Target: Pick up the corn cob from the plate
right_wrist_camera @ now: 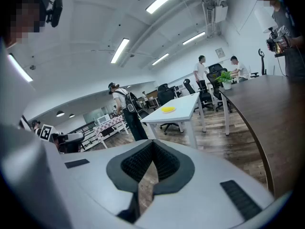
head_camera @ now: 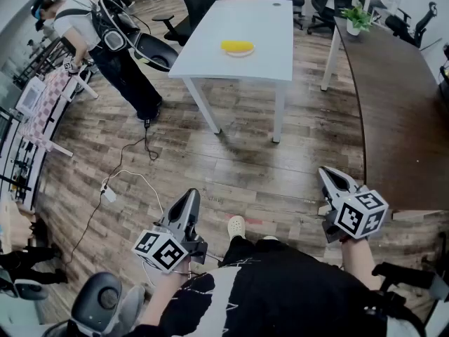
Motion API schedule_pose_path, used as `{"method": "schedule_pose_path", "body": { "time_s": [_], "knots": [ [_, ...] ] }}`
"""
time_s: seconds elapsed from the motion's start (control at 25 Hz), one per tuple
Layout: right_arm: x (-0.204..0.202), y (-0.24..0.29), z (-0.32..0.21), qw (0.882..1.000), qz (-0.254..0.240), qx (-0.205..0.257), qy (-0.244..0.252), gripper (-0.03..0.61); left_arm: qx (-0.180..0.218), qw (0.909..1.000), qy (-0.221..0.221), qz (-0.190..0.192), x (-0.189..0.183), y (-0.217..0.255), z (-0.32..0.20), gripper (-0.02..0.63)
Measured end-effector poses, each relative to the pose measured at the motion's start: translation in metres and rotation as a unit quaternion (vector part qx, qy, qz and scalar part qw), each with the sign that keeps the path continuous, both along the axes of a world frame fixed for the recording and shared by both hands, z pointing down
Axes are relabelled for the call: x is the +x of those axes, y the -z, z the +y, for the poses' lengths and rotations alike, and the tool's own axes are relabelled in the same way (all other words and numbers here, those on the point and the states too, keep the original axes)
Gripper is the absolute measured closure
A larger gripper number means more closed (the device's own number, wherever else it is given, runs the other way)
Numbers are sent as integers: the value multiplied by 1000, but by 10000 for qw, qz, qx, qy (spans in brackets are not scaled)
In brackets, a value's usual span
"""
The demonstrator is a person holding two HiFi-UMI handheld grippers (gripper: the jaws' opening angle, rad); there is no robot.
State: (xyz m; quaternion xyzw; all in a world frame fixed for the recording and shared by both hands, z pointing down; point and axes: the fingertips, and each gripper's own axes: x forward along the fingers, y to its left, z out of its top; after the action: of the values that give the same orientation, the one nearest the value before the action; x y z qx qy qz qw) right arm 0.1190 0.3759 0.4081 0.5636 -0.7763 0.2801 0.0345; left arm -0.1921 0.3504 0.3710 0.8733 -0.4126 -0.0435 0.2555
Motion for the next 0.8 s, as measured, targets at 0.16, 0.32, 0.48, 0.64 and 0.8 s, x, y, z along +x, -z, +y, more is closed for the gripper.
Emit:
{"method": "schedule_pose_path", "body": {
  "time_s": [0.16, 0.32, 0.48, 0.64, 0.8],
  "knots": [
    [1, 5, 2, 10000, 26, 13, 30, 563, 38, 10000, 30, 14, 1, 6, 2, 601],
    [0, 6, 3, 10000, 31, 31, 61, 563, 37, 10000, 52, 21, 0, 7, 5, 601],
    [3, 8, 4, 10000, 44, 49, 65, 563, 52, 9999, 85, 23, -1, 8, 7, 601],
    [4, 15, 4, 9999, 48, 111, 92, 563, 141, 9998, 126, 19, -1, 16, 6, 601],
    [8, 22, 6, 9997, 49, 193, 105, 563, 278, 9994, 189, 19, -1, 26, 9, 601]
  ]
}}
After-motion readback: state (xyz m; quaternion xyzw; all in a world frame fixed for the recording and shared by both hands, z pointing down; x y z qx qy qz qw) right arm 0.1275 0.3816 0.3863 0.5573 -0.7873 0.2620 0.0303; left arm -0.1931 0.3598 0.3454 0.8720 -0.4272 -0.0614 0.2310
